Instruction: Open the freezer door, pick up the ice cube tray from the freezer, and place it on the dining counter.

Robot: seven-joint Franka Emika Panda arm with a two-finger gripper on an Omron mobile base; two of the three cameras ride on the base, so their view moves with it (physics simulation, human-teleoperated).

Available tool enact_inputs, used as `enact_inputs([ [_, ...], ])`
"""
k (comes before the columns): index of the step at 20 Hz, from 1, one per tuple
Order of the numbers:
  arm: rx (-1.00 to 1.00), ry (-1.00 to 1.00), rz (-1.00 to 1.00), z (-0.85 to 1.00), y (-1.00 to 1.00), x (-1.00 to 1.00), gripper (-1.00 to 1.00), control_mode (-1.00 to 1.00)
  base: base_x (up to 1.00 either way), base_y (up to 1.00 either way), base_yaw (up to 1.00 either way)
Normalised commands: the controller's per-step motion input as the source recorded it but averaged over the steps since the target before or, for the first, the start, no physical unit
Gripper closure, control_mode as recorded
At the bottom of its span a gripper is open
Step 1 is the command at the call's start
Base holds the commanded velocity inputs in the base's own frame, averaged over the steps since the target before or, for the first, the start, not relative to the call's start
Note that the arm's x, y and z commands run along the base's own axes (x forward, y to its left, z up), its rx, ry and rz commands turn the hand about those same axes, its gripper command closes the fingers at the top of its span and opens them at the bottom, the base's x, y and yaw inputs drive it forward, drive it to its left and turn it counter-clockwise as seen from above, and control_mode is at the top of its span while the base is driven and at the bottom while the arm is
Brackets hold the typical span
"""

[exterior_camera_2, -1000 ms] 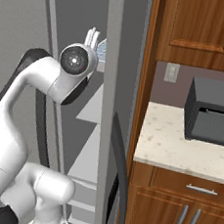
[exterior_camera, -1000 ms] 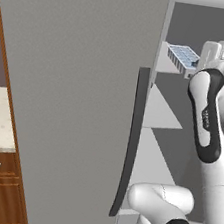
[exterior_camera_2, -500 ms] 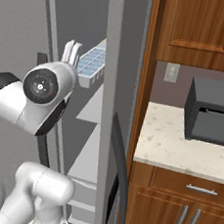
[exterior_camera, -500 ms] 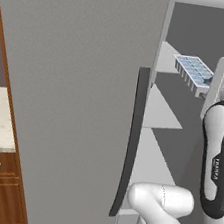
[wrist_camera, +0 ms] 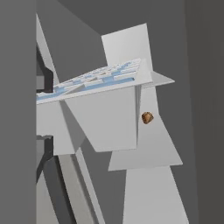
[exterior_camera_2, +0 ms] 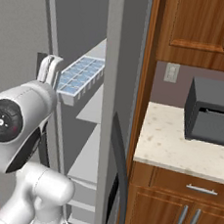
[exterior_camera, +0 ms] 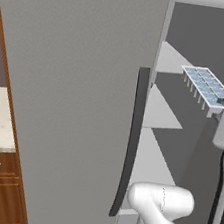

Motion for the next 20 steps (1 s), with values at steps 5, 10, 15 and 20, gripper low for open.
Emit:
enact_inputs([
  [5, -0.01, 0.0, 0.0, -0.01, 0.24, -0.52, 1.0, -1.0, 0.0, 0.0, 0.0],
  [10, 0.0, 0.0, 0.0, 0.0, 0.0, 0.0, 1.0, 1.0, -0.84, 0.44, 0.28],
  [15, 0.0, 0.0, 0.0, 0.0, 0.0, 0.0, 1.0, 1.0, -0.92, 0.44, 0.78],
  [20, 0.0, 0.0, 0.0, 0.0, 0.0, 0.0, 1.0, 1.0, -0.39, 0.4, 0.97],
])
